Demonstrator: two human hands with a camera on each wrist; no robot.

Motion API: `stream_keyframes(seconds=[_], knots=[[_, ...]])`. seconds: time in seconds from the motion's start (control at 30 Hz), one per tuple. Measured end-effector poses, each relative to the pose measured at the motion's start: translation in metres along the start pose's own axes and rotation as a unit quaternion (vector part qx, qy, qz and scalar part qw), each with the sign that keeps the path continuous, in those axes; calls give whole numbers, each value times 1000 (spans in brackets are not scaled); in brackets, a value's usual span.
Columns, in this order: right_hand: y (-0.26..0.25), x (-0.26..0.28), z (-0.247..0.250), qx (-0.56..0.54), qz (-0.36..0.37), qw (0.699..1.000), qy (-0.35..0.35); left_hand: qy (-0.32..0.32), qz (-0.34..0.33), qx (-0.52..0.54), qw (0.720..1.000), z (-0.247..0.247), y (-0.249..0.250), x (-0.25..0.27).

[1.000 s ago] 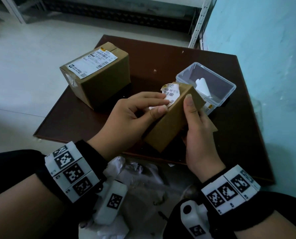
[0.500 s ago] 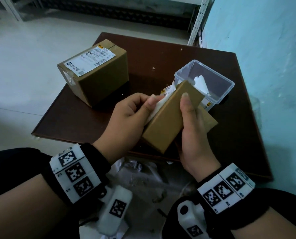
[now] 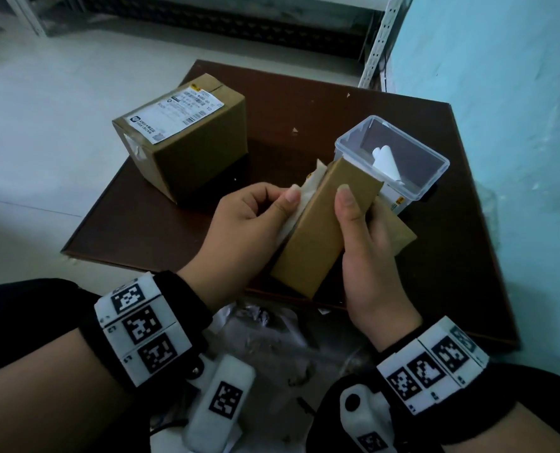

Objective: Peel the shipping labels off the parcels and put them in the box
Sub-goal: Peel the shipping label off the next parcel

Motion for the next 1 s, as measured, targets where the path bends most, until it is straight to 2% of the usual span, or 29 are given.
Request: stream_keyframes(seconds=[0.13,0.23,0.37,0.43,0.5,0.57,0.73,0.9,1.0], knots=[[0,-2,-1,-3,-4,1000,-9,1,-1,41,999,-5,0,7],[1,-2,0,0,-5,1000,-9,-16,-20,20,999,-11,5,10],[1,0,-4,15,4,1000,-21,6,-29,-18,999,-2,4,4],[1,0,-4,3,2,1000,-23,13,15,2,1000,0,-5,4],[2,-1,-3,-8,-9,1000,-21,18,85,75,993,-2,-15,6],[5,-3,-3,-13,-31,999,-22,17,103,102,989,-3,-18,6],[8,-6,2,-28,-44,999,-5,-49,-2,52,997,-17,5,8],[9,-4,8,-51,-75,996,14,-102,-84,-43,990,-20,19,14],[7,-1,9,-58,-88,994,7,-99,-93,-69,988,-15,18,10]])
Point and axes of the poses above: each hand's wrist, its own x-axis away from the middle knuckle, its own z-axis out of the back of the hand, y = z × x, the point moved 10 cm from there along -x, towards the middle knuckle, and after that the axes turned 5 degrees about y, right-handed, at the moved point
